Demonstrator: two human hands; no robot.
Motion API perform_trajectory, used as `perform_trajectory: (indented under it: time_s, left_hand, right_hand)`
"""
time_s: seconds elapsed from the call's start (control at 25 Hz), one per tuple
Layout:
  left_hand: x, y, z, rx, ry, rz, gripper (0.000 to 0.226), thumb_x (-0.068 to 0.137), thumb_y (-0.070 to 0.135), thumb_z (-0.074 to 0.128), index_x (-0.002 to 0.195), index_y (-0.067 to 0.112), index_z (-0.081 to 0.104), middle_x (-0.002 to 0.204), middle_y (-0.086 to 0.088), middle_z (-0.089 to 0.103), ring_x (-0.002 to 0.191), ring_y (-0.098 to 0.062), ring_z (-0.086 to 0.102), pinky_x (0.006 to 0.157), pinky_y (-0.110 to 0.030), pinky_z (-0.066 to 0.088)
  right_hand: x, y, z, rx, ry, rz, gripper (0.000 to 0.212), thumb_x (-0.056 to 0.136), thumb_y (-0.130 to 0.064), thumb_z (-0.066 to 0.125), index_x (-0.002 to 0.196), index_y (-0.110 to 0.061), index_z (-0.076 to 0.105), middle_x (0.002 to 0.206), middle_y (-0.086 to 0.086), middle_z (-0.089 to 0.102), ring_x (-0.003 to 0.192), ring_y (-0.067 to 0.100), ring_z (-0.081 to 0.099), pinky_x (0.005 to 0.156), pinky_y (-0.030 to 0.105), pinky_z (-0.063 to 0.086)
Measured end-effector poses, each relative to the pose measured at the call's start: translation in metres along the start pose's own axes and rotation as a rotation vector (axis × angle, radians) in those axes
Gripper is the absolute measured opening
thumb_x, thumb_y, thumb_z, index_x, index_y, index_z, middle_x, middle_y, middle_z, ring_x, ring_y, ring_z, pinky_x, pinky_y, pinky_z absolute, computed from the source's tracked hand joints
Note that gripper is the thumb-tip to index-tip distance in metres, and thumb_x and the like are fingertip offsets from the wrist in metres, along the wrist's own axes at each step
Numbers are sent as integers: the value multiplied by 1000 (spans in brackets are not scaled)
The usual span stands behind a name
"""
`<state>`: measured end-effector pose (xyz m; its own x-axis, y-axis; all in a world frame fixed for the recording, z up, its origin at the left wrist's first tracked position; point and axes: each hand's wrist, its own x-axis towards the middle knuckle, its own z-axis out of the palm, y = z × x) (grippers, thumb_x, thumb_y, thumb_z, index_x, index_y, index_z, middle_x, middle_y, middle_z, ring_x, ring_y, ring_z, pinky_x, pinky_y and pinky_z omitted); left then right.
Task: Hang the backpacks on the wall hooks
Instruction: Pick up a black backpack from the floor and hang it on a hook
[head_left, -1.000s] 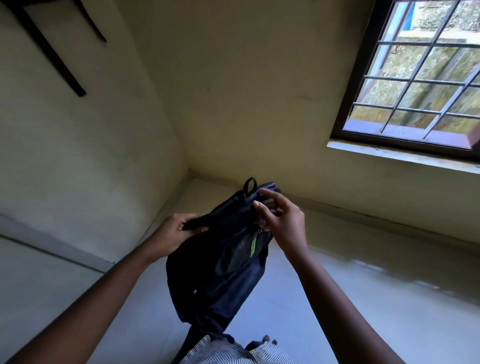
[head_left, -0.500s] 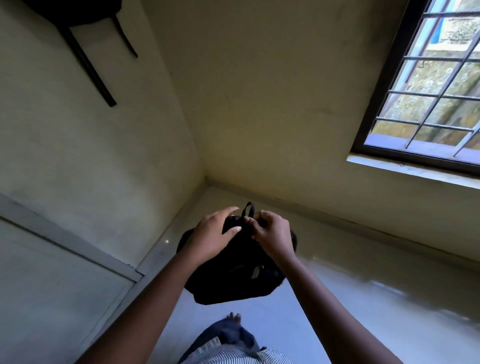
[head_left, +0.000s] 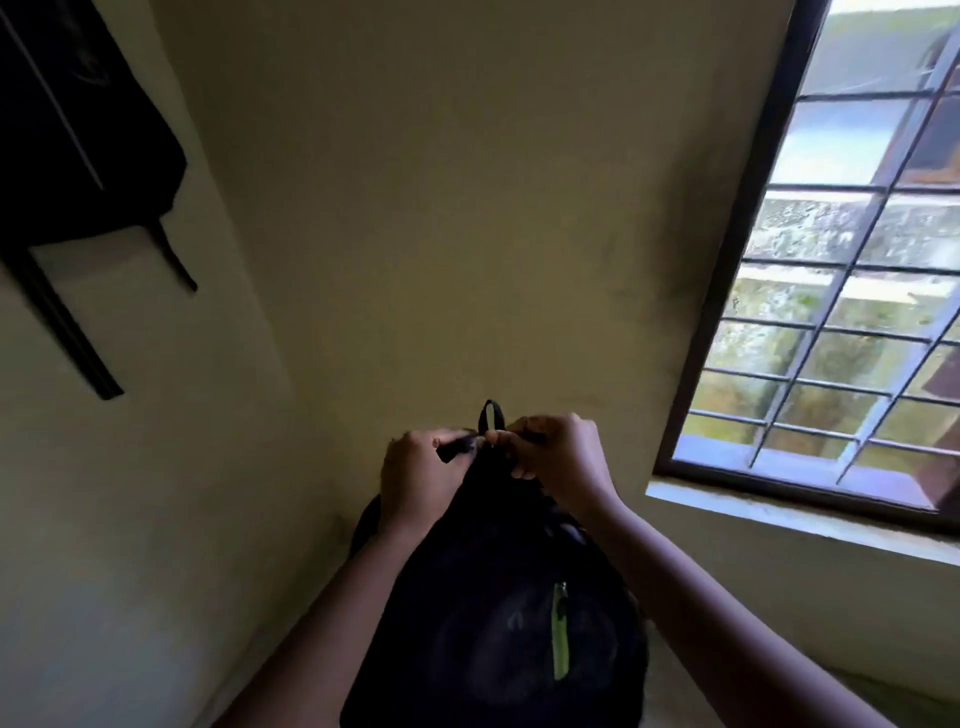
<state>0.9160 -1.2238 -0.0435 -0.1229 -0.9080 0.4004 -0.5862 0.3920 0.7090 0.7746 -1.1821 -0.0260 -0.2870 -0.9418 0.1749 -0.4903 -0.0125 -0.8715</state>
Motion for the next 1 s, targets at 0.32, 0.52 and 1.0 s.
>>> perform_trajectory:
  time_s: [0.32,0.52,1.0]
  left_hand:
    - [196,54,-16,-37,107,332,22,81,19,67,99,9,73,99,-9,75,88,-22,71,66,-20,47]
    - [300,96,-30,-88,152,443,23,82,26,66,99,13,74,104,-6,74,99,-20,68,92,-35,51]
    - [471,247,-65,-143,556,544,22,80,38,64,98,28,73,106,-3,72,110,-21,60,100,-40,34]
  right_hand:
    - [161,-82,-41,-30,210,-177,24,75,-37,74,56,-32,61,36,-7,55,32,-2,50,40,13,45]
    - [242,-131,-73,17,249,-257,12,81,-29,70,72,-24,65,49,-3,60,31,-4,50,39,9,42]
    - [387,-271,-176,-52,607,-583,18,84,-28,63,92,-16,74,83,3,73,79,21,69,67,24,46]
